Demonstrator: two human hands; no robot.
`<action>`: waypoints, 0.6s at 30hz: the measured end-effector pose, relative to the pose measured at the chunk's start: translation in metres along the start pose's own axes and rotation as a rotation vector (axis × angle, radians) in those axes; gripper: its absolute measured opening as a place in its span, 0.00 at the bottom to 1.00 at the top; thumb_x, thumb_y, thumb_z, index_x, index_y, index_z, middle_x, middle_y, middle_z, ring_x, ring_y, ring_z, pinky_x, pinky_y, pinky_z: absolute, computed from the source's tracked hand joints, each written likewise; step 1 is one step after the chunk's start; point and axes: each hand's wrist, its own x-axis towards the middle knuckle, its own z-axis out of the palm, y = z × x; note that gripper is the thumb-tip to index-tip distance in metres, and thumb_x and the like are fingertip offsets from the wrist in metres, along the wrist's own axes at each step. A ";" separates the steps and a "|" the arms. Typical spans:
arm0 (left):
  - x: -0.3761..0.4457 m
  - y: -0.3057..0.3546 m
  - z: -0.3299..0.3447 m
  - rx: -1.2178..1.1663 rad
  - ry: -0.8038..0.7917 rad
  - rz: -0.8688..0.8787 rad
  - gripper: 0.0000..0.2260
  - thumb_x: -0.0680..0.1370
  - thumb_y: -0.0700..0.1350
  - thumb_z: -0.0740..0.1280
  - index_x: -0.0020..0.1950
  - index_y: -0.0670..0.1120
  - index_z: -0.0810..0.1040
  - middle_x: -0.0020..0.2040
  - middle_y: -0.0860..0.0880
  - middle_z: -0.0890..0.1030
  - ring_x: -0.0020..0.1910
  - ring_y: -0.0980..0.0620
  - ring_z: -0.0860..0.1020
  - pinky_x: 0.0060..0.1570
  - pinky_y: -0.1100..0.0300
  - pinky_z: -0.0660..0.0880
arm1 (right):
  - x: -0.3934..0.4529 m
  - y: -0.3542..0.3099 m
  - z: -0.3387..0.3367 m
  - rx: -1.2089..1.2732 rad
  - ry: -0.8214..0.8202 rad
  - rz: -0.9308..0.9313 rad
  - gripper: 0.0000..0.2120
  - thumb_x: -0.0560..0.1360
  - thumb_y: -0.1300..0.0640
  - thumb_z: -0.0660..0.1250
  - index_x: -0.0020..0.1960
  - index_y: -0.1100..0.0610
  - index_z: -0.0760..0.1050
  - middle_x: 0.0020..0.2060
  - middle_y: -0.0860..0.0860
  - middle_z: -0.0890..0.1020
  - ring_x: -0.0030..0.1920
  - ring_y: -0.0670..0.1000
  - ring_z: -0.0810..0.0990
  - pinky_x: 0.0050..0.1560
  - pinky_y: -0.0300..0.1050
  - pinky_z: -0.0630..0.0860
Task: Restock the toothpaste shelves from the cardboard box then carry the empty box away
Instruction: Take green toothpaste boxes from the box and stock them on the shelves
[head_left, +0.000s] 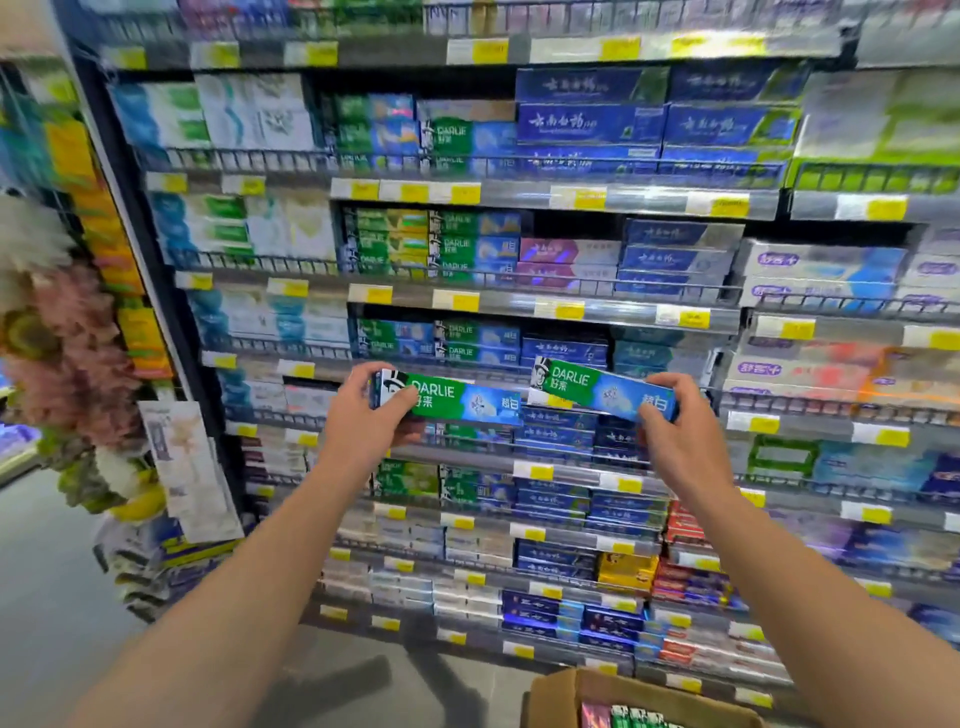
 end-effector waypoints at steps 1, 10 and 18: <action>0.012 0.005 -0.003 -0.009 0.006 0.016 0.13 0.78 0.40 0.68 0.61 0.48 0.72 0.46 0.38 0.83 0.39 0.39 0.84 0.41 0.49 0.82 | 0.012 -0.007 0.005 0.002 0.001 -0.016 0.11 0.78 0.58 0.61 0.57 0.44 0.69 0.50 0.56 0.78 0.41 0.59 0.80 0.36 0.56 0.77; 0.133 0.057 -0.017 -0.023 0.021 0.151 0.13 0.79 0.41 0.68 0.61 0.51 0.71 0.48 0.39 0.83 0.39 0.41 0.84 0.44 0.48 0.82 | 0.130 -0.087 0.060 0.117 0.066 -0.222 0.10 0.79 0.58 0.62 0.55 0.44 0.68 0.50 0.56 0.79 0.43 0.60 0.82 0.40 0.58 0.79; 0.227 0.108 -0.038 -0.067 0.106 0.304 0.09 0.78 0.40 0.68 0.54 0.52 0.73 0.44 0.44 0.84 0.36 0.43 0.84 0.42 0.48 0.83 | 0.229 -0.159 0.098 0.208 0.041 -0.357 0.10 0.79 0.59 0.62 0.57 0.46 0.71 0.45 0.49 0.77 0.45 0.61 0.82 0.40 0.60 0.80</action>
